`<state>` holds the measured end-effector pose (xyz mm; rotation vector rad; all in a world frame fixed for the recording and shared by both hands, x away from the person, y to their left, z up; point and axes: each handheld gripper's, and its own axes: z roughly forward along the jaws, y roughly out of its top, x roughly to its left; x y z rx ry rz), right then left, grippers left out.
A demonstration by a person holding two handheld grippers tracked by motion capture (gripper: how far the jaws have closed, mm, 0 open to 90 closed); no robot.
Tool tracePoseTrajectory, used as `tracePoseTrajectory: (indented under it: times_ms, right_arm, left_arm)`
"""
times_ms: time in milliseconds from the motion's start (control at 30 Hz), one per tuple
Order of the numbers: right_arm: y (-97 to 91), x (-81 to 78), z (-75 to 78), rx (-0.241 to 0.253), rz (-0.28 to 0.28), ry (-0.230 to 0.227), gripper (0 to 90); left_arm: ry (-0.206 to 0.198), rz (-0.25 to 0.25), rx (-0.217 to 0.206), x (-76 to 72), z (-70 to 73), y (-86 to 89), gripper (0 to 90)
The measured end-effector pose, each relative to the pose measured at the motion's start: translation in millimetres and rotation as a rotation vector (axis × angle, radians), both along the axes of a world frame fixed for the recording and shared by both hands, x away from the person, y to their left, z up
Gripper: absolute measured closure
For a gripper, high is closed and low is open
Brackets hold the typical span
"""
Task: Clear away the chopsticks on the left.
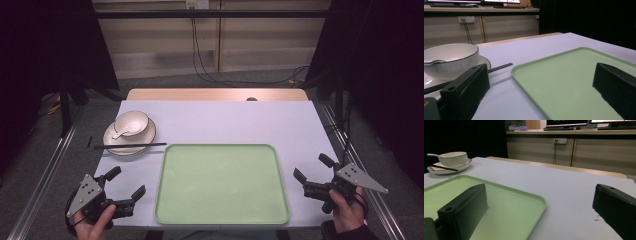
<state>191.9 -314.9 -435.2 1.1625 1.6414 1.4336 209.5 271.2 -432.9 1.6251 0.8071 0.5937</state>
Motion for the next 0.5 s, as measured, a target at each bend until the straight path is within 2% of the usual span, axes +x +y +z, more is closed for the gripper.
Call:
tracePoseTrajectory:
  times_ms: [33, 133, 267, 500]
  right_arm:
    - [0.4, 0.2, -0.2, 0.001, -0.006, -0.003, 0.0]
    - [0.2, 0.2, -0.8, -0.003, -0.002, 0.007, 0.0]
    - [-0.5, 1.0, -1.6, -0.006, -0.012, 0.008, 0.0]
    - [1.8, 1.7, -1.7, -0.022, 0.011, 0.009, 0.0]
  left_arm:
    - [-0.001, 0.002, 0.011, 0.5, -0.2, 0.4, 1.3]
    - [-0.012, 0.002, -0.004, 0.7, 0.8, -1.5, 1.5]
    - [-0.022, -0.010, 0.007, -1.2, 2.3, -1.4, 1.7]
    - [0.000, -0.020, -0.011, -5.2, 3.4, 5.6, 2.6]
